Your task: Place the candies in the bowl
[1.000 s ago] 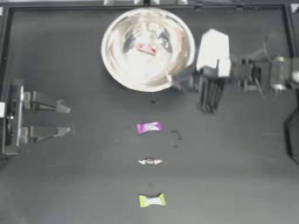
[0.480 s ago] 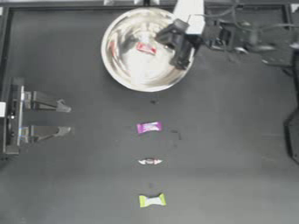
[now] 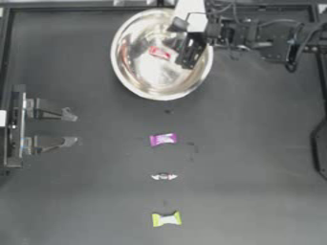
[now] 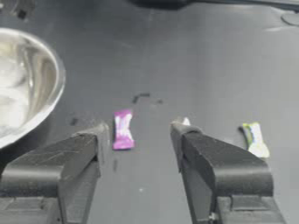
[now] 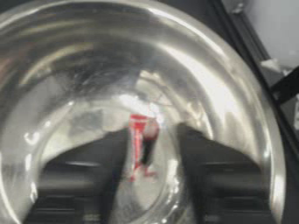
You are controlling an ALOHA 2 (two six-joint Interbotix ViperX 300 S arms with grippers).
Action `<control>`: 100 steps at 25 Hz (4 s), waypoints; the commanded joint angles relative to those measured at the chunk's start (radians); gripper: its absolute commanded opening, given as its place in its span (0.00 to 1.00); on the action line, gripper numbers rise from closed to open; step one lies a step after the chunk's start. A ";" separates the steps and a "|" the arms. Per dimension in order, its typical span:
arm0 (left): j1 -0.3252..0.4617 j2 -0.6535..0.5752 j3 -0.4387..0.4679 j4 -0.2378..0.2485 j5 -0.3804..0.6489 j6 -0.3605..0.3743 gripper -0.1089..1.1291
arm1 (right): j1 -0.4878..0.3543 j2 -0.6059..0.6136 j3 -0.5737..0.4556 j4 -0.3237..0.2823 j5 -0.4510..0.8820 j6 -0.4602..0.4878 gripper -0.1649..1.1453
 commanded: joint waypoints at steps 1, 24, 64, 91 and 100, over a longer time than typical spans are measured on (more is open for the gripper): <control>0.002 0.014 -0.015 -0.002 -0.008 0.000 0.77 | -0.003 -0.018 -0.029 0.006 -0.009 0.003 0.93; 0.015 0.003 -0.021 -0.002 0.012 0.002 0.77 | 0.305 -0.692 0.410 0.132 -0.140 0.005 0.87; 0.091 0.746 -0.695 0.143 0.538 0.029 0.88 | 0.437 -1.051 0.765 0.224 -0.258 0.015 0.87; 0.092 1.104 -0.908 0.189 0.589 0.031 0.89 | 0.457 -1.023 0.769 0.216 -0.313 0.014 0.87; 0.091 1.141 -0.920 0.193 0.591 0.031 0.88 | 0.457 -1.023 0.769 0.221 -0.314 0.015 0.87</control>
